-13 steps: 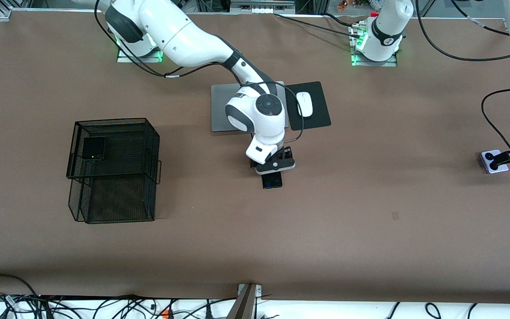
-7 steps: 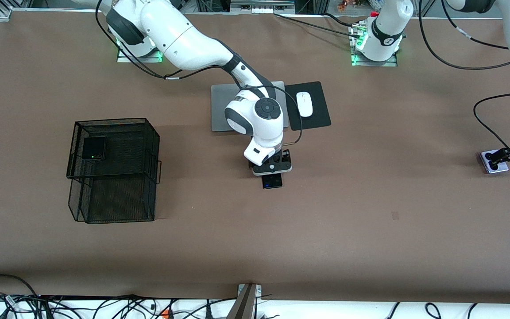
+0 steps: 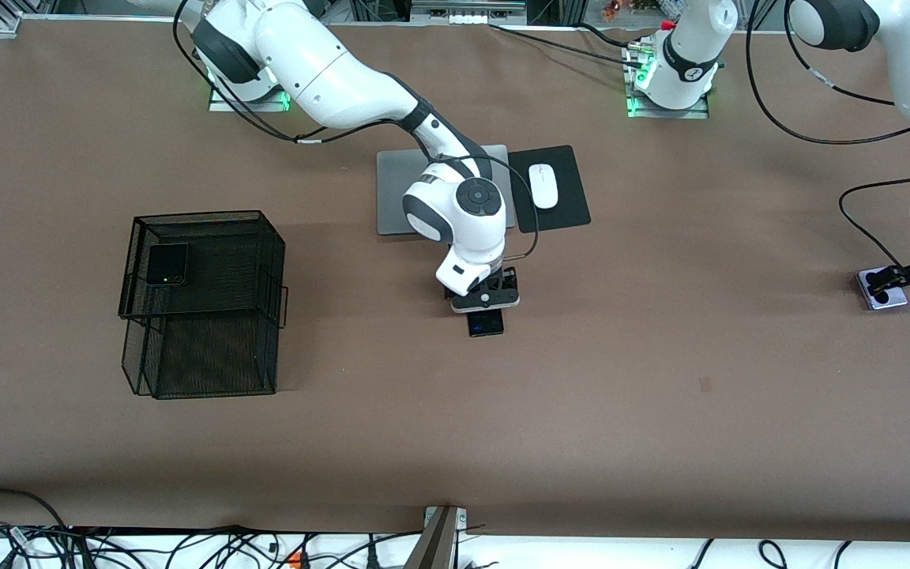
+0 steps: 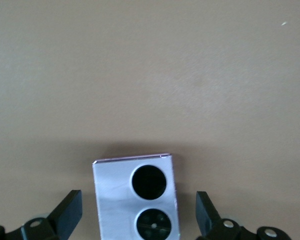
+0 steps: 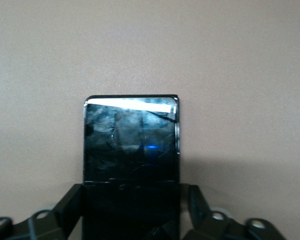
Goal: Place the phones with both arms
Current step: 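Lift the tall phone with the right gripper while the left gripper grasps the white phone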
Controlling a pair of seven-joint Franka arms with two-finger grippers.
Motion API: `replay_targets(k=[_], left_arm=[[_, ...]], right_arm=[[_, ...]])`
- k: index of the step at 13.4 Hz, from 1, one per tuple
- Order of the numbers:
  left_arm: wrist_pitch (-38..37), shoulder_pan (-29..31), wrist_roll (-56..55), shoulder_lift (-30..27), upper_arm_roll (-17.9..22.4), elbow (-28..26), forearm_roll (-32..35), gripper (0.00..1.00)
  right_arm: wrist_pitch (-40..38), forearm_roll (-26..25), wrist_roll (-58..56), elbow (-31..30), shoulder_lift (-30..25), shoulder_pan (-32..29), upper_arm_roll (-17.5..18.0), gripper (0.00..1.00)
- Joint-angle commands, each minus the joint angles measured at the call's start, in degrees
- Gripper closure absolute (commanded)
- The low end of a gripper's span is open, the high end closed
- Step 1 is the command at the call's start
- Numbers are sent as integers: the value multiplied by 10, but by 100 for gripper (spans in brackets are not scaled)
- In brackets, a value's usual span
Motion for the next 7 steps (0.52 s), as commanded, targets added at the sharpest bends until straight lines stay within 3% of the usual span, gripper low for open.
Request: replay_targets(k=[1,3,5,7], left_arm=[[1,24,25,18,-14,13,-17,0],[1,57,26,27,-48,18,-17,0],[1,89,28,27,-80,30,-15,0],[1,92,30,29,-81,31,-16,0]], right_arm=[[0,-5,6,18,11,0,4,77],[-2,-5,5,18,11,0,4,100],[-5,-6,5,18,9,0,4,100],[-13,-6,4,20,5,0,4,100]])
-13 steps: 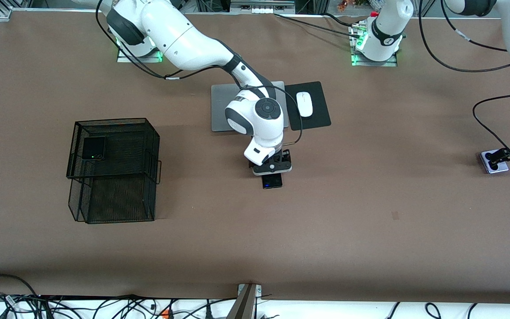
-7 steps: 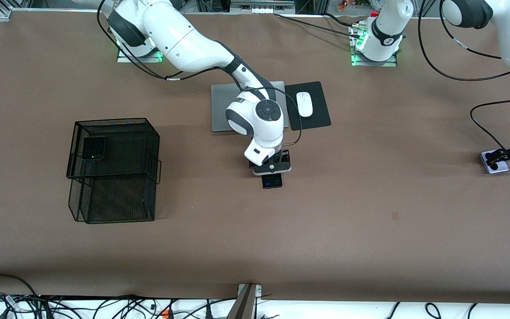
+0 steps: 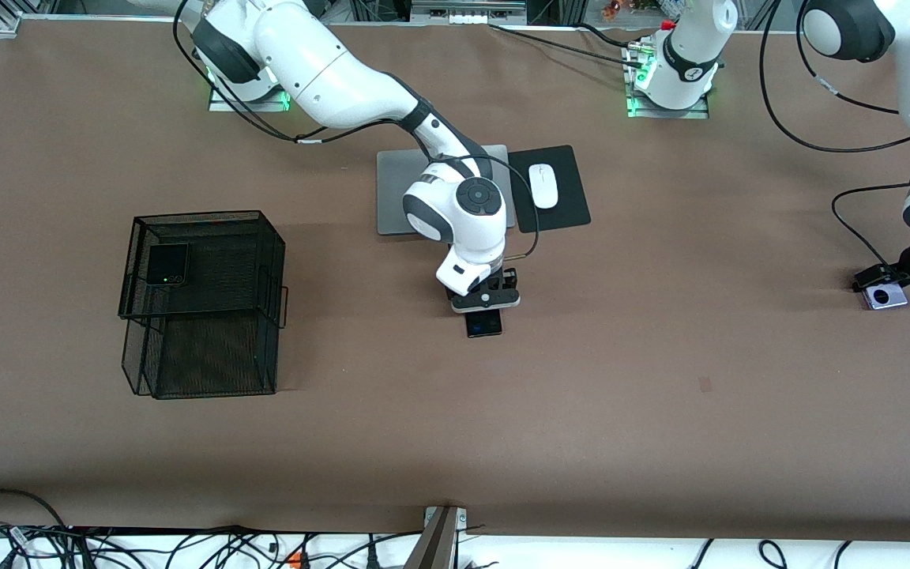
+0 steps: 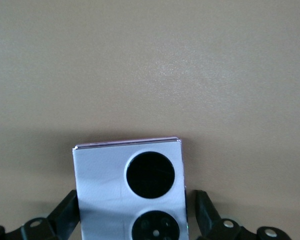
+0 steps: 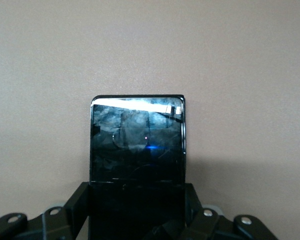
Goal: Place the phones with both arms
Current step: 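Lift the tall phone with the right gripper while the left gripper grasps the white phone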
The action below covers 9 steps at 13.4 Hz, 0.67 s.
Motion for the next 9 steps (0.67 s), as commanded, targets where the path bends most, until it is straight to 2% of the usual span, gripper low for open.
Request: replay_targets(k=[1,4,6,7,9], left_arm=[[-1,12,21,7,-7,16,-16,0],[-1,12,21,7,-7,22,-10,3],[-1,12,22,7,-7,23,-8,44],[-2,12,24,7,-7,23,-7,58],[-3,11,35,7,-7,27,-7,60]], right_arm=[[-26,-6,3,19,2,-1,5,100],[-82,-5,0,22,-21,-3,9,100],[-115,-5,-1,22,-44,-5,24,100],[-129,-4,-1,23,-56,-5,26,100],[-157,-4,-2,25,-77,-5,28,100]])
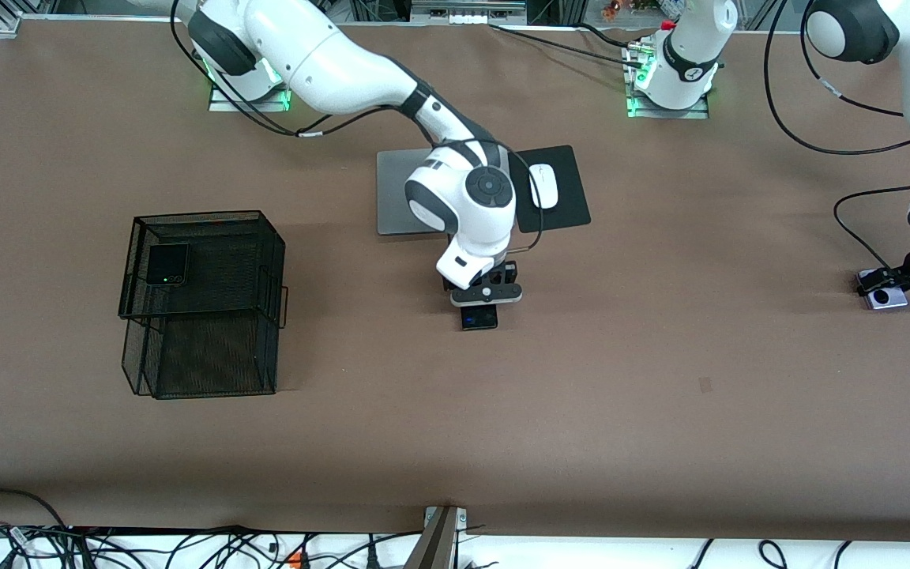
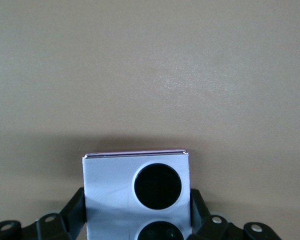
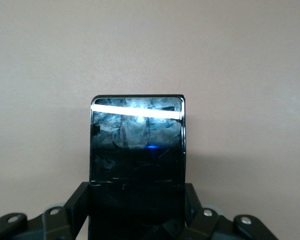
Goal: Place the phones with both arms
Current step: 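Lift the tall phone with the right gripper while the left gripper grasps the white phone, then lower the tall phone into the basket with the right gripper and release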
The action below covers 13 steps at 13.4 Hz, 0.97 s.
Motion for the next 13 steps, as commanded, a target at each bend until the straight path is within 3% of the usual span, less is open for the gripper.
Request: replay_targets(k=[1,5,8,9,11,13], left_arm=[[-6,6,25,4,-3,13,-7,60],[-18,-4,22,-14,-2,20,-4,59],[-118,-6,16,-31,1,76,43,59],[-135,-6,16,-31,3,96,58,59],[-161,-6,12,-32,9,126,93,59],[-178,-5,5,-31,13,167,132,59]], right_arm=[[-56,-4,-1,2,-42,-5,17,100],[-166,-2,-7,9,-118,-32,36,100],[-238,26,-57,-21,-188,-69,30,100],[-241,42,-77,-56,-220,-81,14,100],[-212,121,-158,-171,-313,-84,-72,100],[-168,152,-228,-297,-397,-84,-135,100]])
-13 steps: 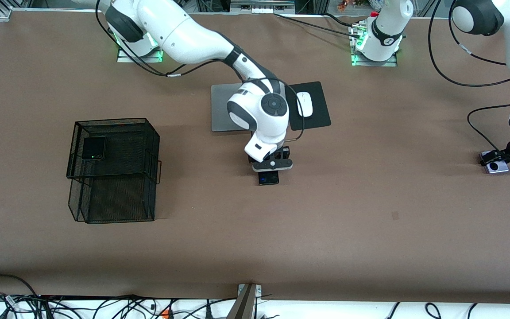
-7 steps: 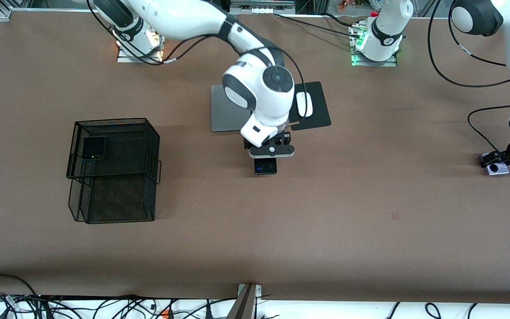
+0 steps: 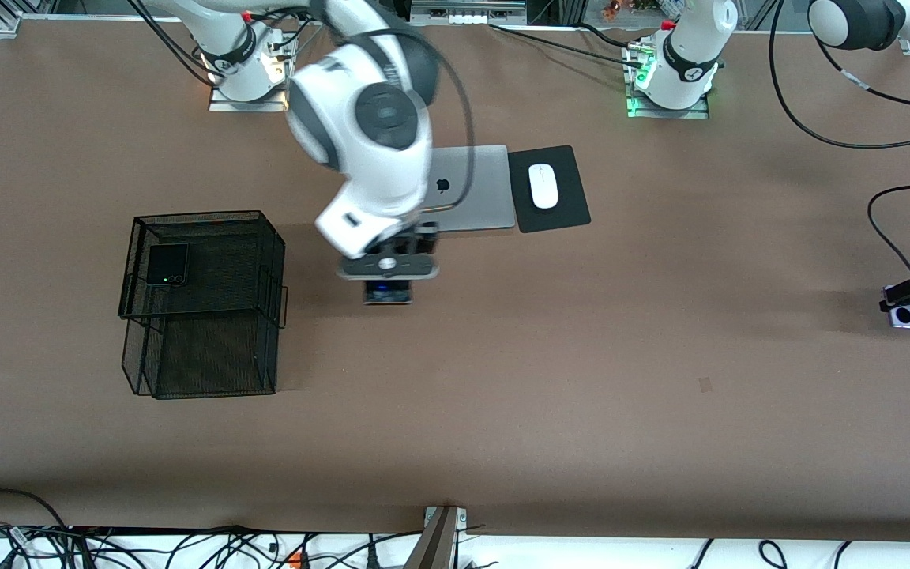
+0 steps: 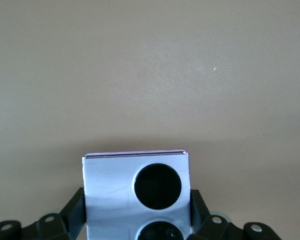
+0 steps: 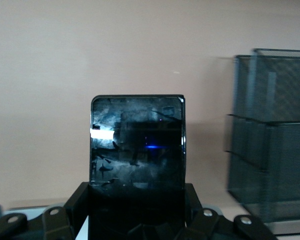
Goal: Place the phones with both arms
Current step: 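Lower the tall phone into the basket with the right gripper and release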
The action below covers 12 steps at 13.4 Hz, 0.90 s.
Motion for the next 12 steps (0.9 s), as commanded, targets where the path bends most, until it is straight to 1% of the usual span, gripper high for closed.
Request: replay_targets(k=[1,2,4,5,7,9,10,12], left_arm=[[-36,2,-5,-2,7,50,45,59],[-54,1,-8,-2,10,59,53,59],[-110,-5,-38,-2,12,99,88,59],[-140,-10,-64,-3,12,120,112,59],[-212,-26,-107,-3,12,164,144,59],[-258,-35,-123,-3,11,202,156,59],[-277,-47,-133,-3,12,211,156,59],[-330,-75,-180,-17,13,233,159,59]], right_arm=[[79,31,-81,-228,-153,-4,-75,100],[104,32,-118,-284,-184,-4,-107,100],[153,33,-205,-368,-236,-4,-172,100],[167,33,-228,-393,-248,-4,-197,100],[207,34,-251,-433,-254,-4,-234,100],[255,63,-264,-470,-250,-4,-249,100],[282,70,-267,-488,-249,-5,-252,100],[303,84,-267,-512,-245,-5,-252,100]])
